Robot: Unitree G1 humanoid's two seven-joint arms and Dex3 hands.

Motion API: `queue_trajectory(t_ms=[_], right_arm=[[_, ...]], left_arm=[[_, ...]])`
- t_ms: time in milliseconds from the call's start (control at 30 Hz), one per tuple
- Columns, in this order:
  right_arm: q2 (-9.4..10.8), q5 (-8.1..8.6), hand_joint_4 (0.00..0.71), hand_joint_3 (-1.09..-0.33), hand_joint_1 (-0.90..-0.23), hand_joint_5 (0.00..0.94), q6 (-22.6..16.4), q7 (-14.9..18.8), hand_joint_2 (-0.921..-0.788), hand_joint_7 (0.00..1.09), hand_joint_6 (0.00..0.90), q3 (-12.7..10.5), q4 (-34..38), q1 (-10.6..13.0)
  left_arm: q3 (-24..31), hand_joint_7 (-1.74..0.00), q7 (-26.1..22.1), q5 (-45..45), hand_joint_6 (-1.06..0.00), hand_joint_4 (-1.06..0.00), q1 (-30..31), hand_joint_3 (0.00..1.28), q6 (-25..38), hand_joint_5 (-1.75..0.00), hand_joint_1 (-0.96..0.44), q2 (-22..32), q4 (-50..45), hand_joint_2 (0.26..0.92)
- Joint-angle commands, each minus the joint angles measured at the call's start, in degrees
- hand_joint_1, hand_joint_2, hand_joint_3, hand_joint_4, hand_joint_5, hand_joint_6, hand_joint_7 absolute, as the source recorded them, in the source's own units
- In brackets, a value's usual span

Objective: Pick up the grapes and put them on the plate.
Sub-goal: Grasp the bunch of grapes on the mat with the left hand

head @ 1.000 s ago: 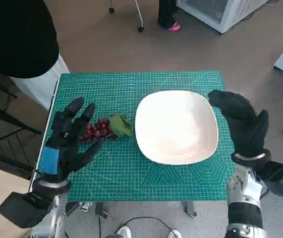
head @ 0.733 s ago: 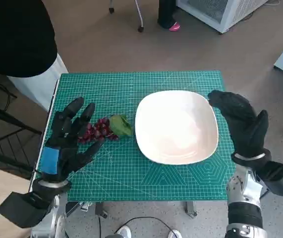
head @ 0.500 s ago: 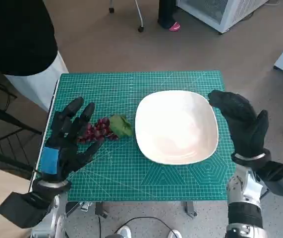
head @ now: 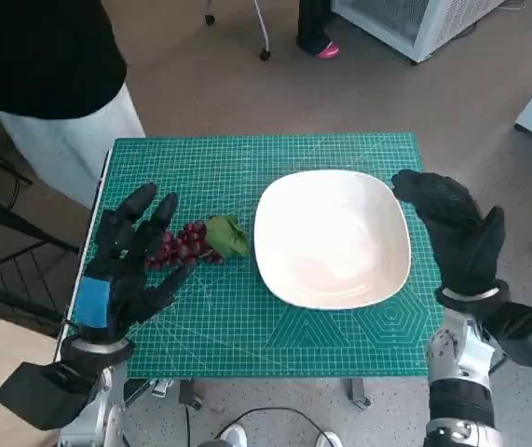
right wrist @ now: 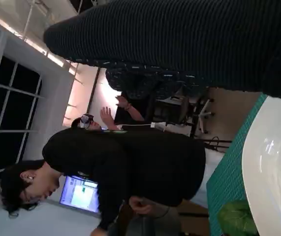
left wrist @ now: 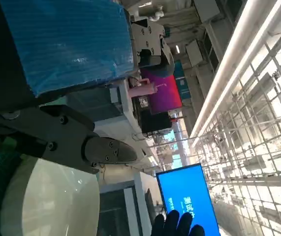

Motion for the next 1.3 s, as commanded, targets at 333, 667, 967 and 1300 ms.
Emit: queue_trajectory(t_ms=[333,667,967,1300], right_arm=[[-0.1,0.06,0.545,-0.510,-0.379,0.003,0.8,0.3,-0.921,0.01,0.508,-0.1,0.3,0.5],[0.0,0.19,0.547,-0.504,-0.387,0.003,1.2,0.3,-0.921,0.01,0.511,-0.1,-0.3,0.7],[0.1,0.52,0.547,-0.502,-0.382,0.001,1.2,0.9,-0.921,0.00,0.501,-0.2,0.1,0.6],[0.0,0.37,0.533,-0.501,-0.375,0.000,0.8,1.4,-0.921,0.00,0.487,-0.4,0.8,0.3]], left_arm=[[0.0,-0.65,0.2,0.3,-0.04,-0.39,0.5,0.19,-0.2,0.00,-0.29,0.0,-1.4,0.921],[0.0,-0.65,0.2,0.3,-0.04,-0.39,0.4,0.19,0.0,0.00,-0.28,0.2,-1.5,0.921],[0.4,-0.65,1.7,3.8,-0.05,-0.38,0.0,0.17,1.5,0.00,-0.27,1.6,-2.6,0.921],[-0.6,-0.25,5.3,26.6,-0.13,-0.22,-0.4,0.03,12.8,0.00,-0.37,9.5,-9.2,0.895]])
